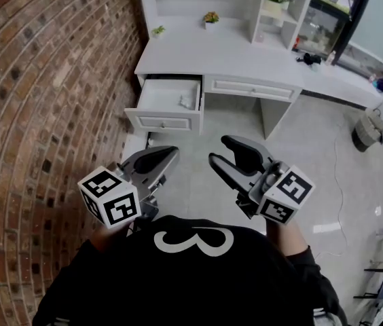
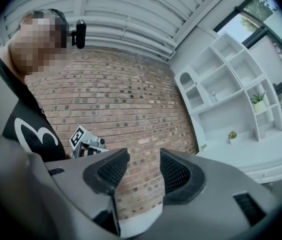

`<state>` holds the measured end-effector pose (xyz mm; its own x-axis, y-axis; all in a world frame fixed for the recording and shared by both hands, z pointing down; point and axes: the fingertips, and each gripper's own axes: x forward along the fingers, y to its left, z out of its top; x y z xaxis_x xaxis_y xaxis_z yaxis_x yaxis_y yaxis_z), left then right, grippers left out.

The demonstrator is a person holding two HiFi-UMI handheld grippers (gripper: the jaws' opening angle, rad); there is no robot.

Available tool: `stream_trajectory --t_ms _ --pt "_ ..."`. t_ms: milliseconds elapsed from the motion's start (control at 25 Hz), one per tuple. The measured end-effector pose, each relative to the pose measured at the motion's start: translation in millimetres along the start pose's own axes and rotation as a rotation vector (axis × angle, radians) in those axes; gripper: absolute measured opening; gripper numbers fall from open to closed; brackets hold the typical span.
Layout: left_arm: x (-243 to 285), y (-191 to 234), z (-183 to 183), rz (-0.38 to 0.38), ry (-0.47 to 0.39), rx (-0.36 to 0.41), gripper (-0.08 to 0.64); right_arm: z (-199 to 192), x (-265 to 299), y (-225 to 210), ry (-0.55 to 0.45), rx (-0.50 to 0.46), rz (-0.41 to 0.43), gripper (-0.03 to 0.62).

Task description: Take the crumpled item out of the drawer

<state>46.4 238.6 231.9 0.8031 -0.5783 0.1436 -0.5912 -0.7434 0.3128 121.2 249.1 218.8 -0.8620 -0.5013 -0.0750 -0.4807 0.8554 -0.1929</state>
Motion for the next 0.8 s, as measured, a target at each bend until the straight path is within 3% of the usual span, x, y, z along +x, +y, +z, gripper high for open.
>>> stream_trajectory --t_ms 240,800 --pt "8 3 -2 -0.005 0.008 -0.003 0.003 -1 -2 -10 0.004 -0.002 -0.014 0.295" --pt "29 97 -10 0.025 0.01 -0.066 0.003 -37 66 -69 0.08 0.056 0.021 0.357"
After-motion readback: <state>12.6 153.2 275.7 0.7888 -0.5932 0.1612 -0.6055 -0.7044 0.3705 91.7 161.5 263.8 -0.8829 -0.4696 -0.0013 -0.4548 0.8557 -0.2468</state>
